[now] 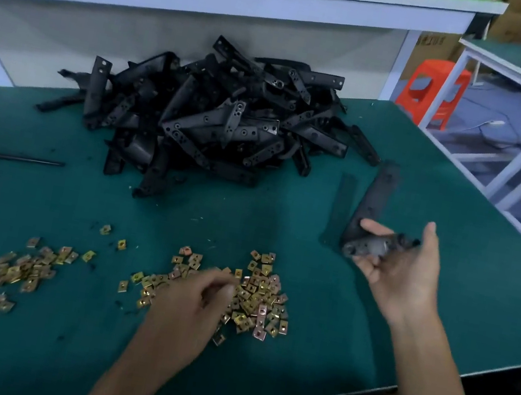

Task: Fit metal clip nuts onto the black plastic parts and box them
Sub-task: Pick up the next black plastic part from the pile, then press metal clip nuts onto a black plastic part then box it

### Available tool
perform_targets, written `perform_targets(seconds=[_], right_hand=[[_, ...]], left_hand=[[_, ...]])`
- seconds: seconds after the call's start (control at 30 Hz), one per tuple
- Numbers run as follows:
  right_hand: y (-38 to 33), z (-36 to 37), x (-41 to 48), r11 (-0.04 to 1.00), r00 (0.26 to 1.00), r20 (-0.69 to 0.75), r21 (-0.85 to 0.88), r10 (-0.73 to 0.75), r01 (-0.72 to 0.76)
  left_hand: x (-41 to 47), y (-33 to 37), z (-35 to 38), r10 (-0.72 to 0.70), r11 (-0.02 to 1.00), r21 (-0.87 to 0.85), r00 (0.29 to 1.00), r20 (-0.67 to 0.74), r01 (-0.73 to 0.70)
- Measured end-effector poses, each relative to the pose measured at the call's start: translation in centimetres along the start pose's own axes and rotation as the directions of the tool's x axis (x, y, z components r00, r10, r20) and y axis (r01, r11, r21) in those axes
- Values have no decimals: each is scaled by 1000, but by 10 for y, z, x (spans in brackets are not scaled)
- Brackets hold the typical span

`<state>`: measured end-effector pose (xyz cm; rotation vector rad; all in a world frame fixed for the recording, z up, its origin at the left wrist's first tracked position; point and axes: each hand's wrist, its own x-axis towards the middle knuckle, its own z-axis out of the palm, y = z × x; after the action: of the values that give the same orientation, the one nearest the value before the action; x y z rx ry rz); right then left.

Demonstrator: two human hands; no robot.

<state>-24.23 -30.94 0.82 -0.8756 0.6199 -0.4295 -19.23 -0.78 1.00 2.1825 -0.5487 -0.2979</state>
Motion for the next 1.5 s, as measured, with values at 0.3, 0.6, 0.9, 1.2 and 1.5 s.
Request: perform_targets(seconds=[0.3, 0.6, 0.9, 1.2, 1.5], right_hand=[[45, 8, -45, 984, 993, -29, 134, -112, 115], [65, 25, -50, 952, 997, 1, 296, 83, -80], [77, 38, -61, 948, 973, 225, 296, 49, -116], [82, 53, -52, 956, 961, 257, 239, 106, -169], [86, 47, -50, 932, 946, 299, 292, 122, -213]], left_hand=[[83, -2, 55, 124, 885, 454, 992, -21, -101], [70, -16, 35, 103, 916, 397, 992, -75, -64], [61, -18, 13, 34, 993, 113, 995, -89, -24], [42, -16, 5, -142, 947, -299, 987, -72, 115], [37, -20, -7, -208, 788, -600, 977, -44, 141]])
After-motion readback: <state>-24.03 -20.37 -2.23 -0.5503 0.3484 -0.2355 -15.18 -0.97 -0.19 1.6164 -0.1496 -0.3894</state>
